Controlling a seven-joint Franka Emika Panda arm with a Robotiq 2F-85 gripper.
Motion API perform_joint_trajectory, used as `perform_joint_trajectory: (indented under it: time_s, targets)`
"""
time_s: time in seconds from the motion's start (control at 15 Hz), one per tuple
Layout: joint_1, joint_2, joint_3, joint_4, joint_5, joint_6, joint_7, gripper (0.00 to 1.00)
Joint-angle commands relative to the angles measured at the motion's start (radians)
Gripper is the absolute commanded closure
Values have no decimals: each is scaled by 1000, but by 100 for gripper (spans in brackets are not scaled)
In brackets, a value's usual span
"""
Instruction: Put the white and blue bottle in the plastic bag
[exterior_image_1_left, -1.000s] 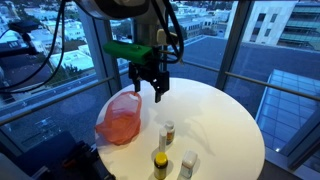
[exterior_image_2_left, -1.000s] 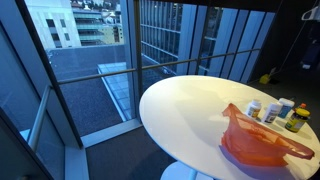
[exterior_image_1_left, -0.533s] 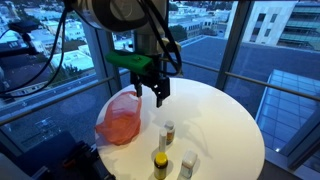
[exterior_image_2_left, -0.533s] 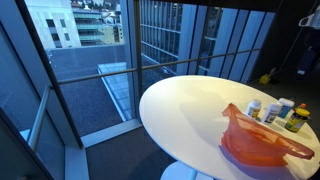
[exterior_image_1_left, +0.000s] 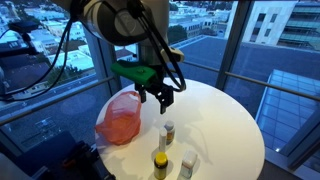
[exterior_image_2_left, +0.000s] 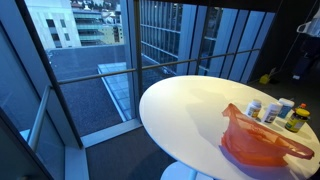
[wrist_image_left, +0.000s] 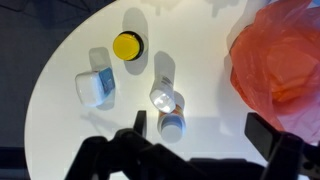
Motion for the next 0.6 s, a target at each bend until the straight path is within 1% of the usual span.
perform_joint_trajectory:
  time_s: [0.0, 0.27, 0.53]
  targets:
    - [-13, 38, -24, -21, 18, 79, -45, 0]
    - [-21, 106, -39, -45, 18, 153, -78, 0]
    - [-26, 190, -42, -39, 28, 216, -109, 0]
